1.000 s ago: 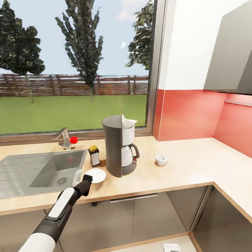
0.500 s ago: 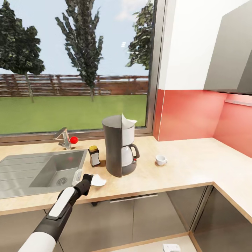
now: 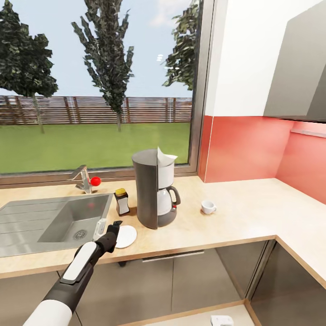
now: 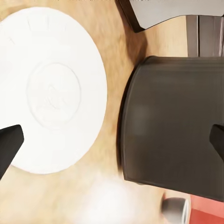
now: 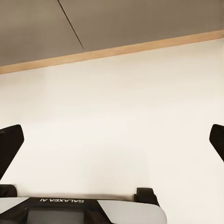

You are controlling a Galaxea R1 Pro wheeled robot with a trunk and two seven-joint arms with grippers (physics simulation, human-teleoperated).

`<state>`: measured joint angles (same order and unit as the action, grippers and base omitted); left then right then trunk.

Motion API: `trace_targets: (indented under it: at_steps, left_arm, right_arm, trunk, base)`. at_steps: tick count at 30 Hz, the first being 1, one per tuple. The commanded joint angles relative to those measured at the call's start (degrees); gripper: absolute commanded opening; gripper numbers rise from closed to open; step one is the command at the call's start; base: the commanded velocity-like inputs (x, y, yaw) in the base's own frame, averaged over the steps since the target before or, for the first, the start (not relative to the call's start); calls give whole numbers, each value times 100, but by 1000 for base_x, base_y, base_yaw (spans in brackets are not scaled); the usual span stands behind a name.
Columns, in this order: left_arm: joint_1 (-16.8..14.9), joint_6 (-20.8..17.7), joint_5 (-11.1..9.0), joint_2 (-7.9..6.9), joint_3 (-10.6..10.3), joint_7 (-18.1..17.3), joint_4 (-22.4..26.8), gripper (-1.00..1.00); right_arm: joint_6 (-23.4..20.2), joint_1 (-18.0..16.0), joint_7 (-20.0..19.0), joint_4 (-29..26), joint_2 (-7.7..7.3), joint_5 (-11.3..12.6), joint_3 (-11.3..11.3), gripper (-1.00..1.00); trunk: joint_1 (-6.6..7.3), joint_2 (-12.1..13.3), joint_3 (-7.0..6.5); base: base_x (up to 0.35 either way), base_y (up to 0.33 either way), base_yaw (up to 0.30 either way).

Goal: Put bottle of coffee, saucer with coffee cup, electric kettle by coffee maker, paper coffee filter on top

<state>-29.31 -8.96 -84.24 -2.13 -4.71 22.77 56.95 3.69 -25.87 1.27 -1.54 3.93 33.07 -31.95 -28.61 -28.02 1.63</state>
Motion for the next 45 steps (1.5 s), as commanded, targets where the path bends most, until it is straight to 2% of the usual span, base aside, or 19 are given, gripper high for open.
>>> trace_targets:
  at_steps: [1,21,29,34,39,43,45]
  left_arm:
    - [-4,-1,-27,-6,-12,34,9,100]
    - [4,-1,-48,-7,-3,34,13,100]
    - [29,-10,-73,-7,-21,21,13,100]
    - [49,-24,-73,-4,-47,-171,17,100]
    - [483,-55,-35,-13,-124,-738,17,100]
    - [1196,-53,31,-60,-187,-1403,17,100]
    - [1610,-42,237,-76,-202,-1794,9,100]
  right_arm:
    - [17,-5,13,4,4,50,-48,100]
    - [17,-5,13,4,2,50,-48,100]
    - [17,-5,13,4,3,50,-48,100]
    - [17,-5,13,4,4,50,-48,100]
    - [17,-5,13,4,2,50,-48,100]
    - [17,-5,13,4,2,50,-48,100]
    - [17,-5,13,4,2,50,-48,100]
  trunk:
    - [-3,-12,13]
    - [-3,-12,13]
    - [-3,-12,13]
    - [-3,-12,13]
    - [-3,-12,13]
    - [-3,-12,13]
    - [-3,-12,13]
  base:
    - [0,0,0]
    - [-72,68,0]
    - [-218,192,0]
    - [-219,194,0]
    - [-40,36,0]
    - [-4,4,0]
    - [-1,1,0]
